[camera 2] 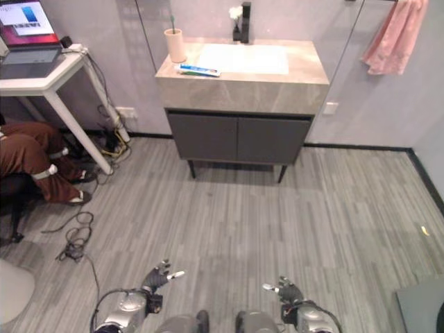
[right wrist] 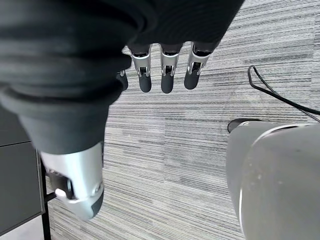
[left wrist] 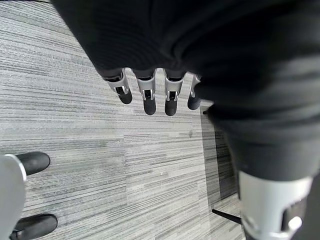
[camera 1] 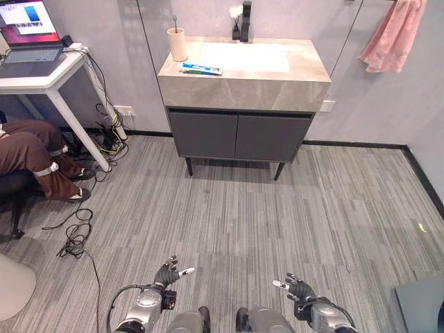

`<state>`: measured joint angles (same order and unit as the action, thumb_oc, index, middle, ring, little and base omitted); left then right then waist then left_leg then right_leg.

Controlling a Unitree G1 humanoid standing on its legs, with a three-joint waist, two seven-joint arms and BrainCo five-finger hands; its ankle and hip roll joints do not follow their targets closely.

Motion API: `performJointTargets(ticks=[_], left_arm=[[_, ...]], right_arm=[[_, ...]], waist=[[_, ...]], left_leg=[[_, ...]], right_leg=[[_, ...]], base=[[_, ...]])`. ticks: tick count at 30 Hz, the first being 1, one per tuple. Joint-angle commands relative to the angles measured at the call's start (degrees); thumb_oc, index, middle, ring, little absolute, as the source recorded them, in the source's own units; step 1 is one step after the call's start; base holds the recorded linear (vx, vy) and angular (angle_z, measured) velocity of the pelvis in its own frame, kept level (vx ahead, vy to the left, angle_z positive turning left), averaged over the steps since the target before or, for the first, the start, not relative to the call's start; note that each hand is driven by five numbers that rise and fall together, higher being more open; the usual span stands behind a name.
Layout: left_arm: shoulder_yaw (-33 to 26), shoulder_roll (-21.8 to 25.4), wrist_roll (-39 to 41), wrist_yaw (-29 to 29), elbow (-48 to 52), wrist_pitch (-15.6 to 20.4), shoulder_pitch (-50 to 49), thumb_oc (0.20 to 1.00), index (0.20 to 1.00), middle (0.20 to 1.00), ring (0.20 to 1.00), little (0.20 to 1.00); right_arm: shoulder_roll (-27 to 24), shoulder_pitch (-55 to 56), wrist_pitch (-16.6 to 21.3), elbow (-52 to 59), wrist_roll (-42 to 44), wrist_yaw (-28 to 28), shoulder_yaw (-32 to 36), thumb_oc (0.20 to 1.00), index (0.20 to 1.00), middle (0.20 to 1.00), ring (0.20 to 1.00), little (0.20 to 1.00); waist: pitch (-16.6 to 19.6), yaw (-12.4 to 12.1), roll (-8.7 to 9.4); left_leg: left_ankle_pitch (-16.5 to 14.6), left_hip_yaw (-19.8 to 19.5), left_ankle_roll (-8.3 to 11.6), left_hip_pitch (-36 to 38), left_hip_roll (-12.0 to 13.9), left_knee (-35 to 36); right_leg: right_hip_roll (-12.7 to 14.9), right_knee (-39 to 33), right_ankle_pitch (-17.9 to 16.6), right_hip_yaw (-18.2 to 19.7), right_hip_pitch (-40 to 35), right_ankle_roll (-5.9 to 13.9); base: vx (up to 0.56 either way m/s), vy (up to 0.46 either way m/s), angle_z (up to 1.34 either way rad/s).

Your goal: Put brush and paste in cup on sink, flatten towel.

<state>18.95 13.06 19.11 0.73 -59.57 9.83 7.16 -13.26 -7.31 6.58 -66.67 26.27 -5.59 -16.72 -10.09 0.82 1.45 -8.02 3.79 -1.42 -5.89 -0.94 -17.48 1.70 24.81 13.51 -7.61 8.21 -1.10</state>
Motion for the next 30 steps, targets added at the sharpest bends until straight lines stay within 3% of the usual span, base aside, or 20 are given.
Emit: performJointTargets(ticks=[1, 17, 30], left_arm=[[1.0, 0.09, -0.69, -0.65, 0.4, 2.11, 0.94, 1.0, 1.0, 1.0, 1.0, 1.0], [2.03, -0.7, 0.62, -0.77, -2.42, 1.69, 1.92, 1.0, 1.0, 1.0, 1.0, 1.0], [2.13, -1.7, 2.55, -1.34, -2.45, 1.34, 1.45, 1.0, 1.0, 1.0, 1.0, 1.0]], right_arm=[[-1.28, -0.33, 2.82, 0.8, 2.1, -1.08, -0.14, 1.0, 1.0, 1.0, 1.0, 1.0], [-1.83, -1.38, 2.75, 1.13, 0.24, -0.62, -1.99, 1.0, 1.0, 1.0, 1.0, 1.0], [-3.46, -1.88, 2.59, 1.01, -2.17, -0.53, -3.38, 1.0, 1.0, 1.0, 1.0, 1.0]], waist=[[2.67, 0.0, 0.45], [4.08, -0.24, -0.65], [3.48, -0.32, -1.74]], left_leg=[[-3.27, 0.44, 2.2, 0.62, 2.35, -3.61], [1.02, 0.25, 3.28, 4.07, 2.33, 4.45], [2.52, -0.05, 4.69, 3.78, 3.41, 4.87]], right_leg=[[4.77, -1.98, -7.64, -0.96, -1.38, 6.99], [2.97, -9.95, -8.96, -0.77, -5.23, 5.32], [1.3, -13.64, -9.56, -0.26, -6.26, 3.8]], base=[[0.0, 0.0, 0.0], [0.01, -0.025, 0.0], [0.01, -0.049, -0.01]])
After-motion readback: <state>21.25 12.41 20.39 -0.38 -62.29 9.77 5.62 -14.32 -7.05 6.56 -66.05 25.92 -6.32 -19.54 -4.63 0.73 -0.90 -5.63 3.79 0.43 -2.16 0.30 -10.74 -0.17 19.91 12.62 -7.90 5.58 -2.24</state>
